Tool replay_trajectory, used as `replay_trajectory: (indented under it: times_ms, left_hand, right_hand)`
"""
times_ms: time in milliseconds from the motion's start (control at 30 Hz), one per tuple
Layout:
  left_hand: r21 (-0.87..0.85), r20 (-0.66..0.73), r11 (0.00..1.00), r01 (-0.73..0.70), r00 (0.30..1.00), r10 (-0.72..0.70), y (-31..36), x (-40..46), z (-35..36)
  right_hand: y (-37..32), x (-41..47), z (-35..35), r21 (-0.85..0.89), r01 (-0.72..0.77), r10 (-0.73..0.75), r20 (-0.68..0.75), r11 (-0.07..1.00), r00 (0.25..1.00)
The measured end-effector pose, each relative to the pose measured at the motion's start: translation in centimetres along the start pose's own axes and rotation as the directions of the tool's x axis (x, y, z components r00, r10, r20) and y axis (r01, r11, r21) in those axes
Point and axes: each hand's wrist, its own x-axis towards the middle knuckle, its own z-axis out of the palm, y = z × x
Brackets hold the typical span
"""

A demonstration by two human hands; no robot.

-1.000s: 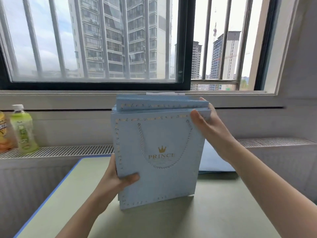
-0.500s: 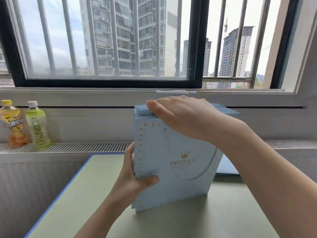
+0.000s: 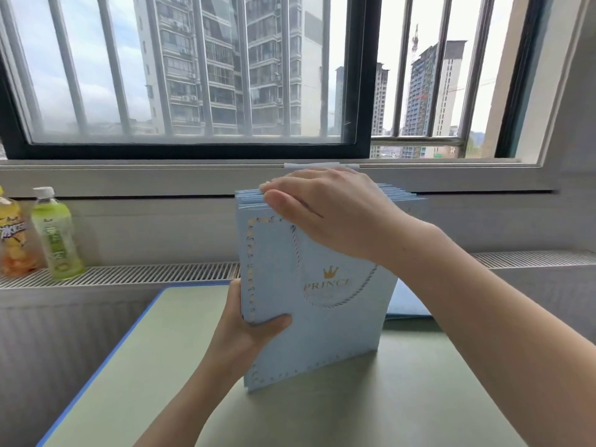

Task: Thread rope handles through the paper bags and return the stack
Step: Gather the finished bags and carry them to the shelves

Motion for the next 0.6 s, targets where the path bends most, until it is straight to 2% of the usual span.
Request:
replay_trajectory:
  times_ms: [133, 200, 267, 367, 433, 467, 500, 533, 567, 600]
  left_hand:
    - [-0.021, 0.014, 1.0, -0.007, 1.0, 0.008, 0.0, 0.0, -0.2]
    - [-0.027, 0.037, 1.0, 0.002, 0.999, -0.001, 0.0, 0.0, -0.3]
    - [-0.031, 0.025, 0.999, 0.02, 0.999, -0.02, 0.0, -0.2, -0.3]
    - [-0.067, -0.012, 0.998, 0.023, 1.0, -0.023, 0.1, -0.3, -0.3]
    - [-0.102, -0.047, 0.994, 0.03, 0.998, -0.034, -0.1, -0.1, -0.4]
    - [-0.127, -0.06, 0.991, 0.034, 0.997, -0.042, -0.2, 0.0, -0.6]
    - [-0.146, -0.065, 0.988, 0.041, 0.997, -0.051, -0.3, 0.1, -0.8]
    - [-0.156, -0.057, 0.986, 0.051, 0.997, -0.061, -0.2, 0.2, -1.1]
    - [-0.16, -0.04, 0.985, 0.059, 0.997, -0.066, -0.2, 0.3, -1.4]
    - [-0.158, -0.014, 0.985, 0.063, 0.998, -0.066, -0.1, 0.3, -1.6]
  right_hand:
    - [-0.3, -0.5, 0.3, -0.171, 0.031, -0.022, 0.055, 0.985, 0.998]
    - [-0.2, -0.3, 0.0, -0.143, 0.049, -0.037, 0.084, 0.989, 0.996]
    - [0.8, -0.3, -0.5, -0.041, 0.037, -0.033, 0.082, 0.998, 0.996]
    - [4.1, -1.6, -0.3, 0.026, -0.063, 0.064, -0.031, 0.998, 0.997]
    - [6.7, -3.3, 0.9, 0.056, -0.184, 0.19, -0.136, 0.981, 0.972]
    - [7.7, -4.1, 1.7, 0.13, -0.252, 0.273, -0.185, 0.959, 0.944]
    - [8.4, -5.0, 2.6, 0.284, -0.314, 0.375, -0.198, 0.906, 0.906]
    - [8.7, -5.9, 3.5, 0.497, -0.361, 0.482, -0.136, 0.789, 0.866]
    - [8.7, -6.6, 4.4, 0.689, -0.384, 0.54, -0.013, 0.615, 0.842]
    - [8.6, -7.3, 5.5, 0.793, -0.4, 0.52, 0.125, 0.46, 0.845]
